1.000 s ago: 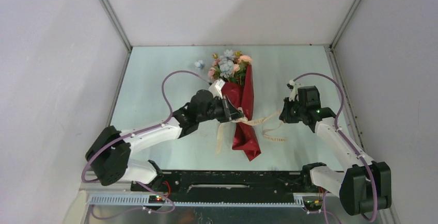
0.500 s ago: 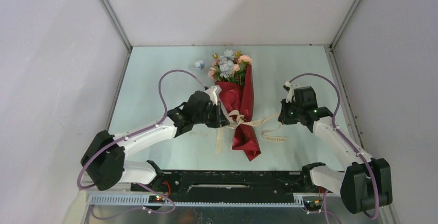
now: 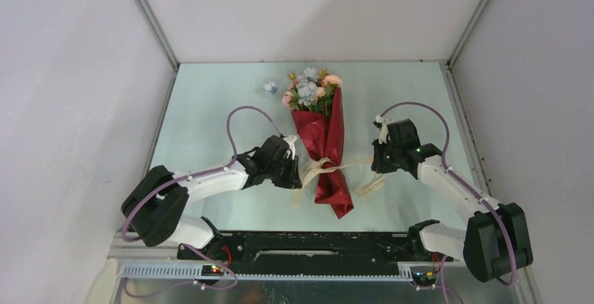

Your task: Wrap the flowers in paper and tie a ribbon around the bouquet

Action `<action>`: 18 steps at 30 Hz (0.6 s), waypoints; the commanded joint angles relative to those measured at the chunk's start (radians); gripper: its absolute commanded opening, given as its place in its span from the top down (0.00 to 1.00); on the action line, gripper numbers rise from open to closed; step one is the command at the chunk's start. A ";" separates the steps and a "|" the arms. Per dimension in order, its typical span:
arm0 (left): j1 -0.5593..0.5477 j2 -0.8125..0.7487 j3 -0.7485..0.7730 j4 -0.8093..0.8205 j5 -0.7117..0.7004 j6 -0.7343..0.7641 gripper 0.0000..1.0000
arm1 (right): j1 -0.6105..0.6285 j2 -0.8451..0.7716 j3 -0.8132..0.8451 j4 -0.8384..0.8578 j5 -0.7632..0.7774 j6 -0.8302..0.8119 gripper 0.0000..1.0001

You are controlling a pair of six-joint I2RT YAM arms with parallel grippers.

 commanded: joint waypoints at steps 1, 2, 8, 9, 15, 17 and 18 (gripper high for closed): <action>-0.004 0.004 0.030 0.013 0.027 0.063 0.72 | 0.013 0.033 0.022 0.002 0.020 -0.007 0.97; -0.006 -0.002 0.034 0.014 0.033 0.066 0.60 | 0.014 0.039 0.023 0.002 0.014 -0.011 0.95; -0.008 -0.140 0.062 -0.007 0.029 0.103 0.09 | 0.030 0.074 0.036 0.009 -0.004 -0.038 0.78; -0.008 -0.155 0.073 -0.019 0.021 0.109 0.03 | 0.031 0.079 0.037 0.011 -0.015 -0.053 0.72; -0.004 -0.255 0.156 -0.078 -0.086 0.178 0.00 | 0.068 0.042 0.056 0.019 -0.055 -0.150 0.40; 0.004 -0.236 0.182 -0.069 -0.080 0.186 0.00 | 0.100 0.010 0.057 0.039 -0.061 -0.225 0.37; 0.010 -0.221 0.211 -0.069 -0.064 0.188 0.00 | 0.115 -0.004 0.057 0.049 -0.067 -0.257 0.36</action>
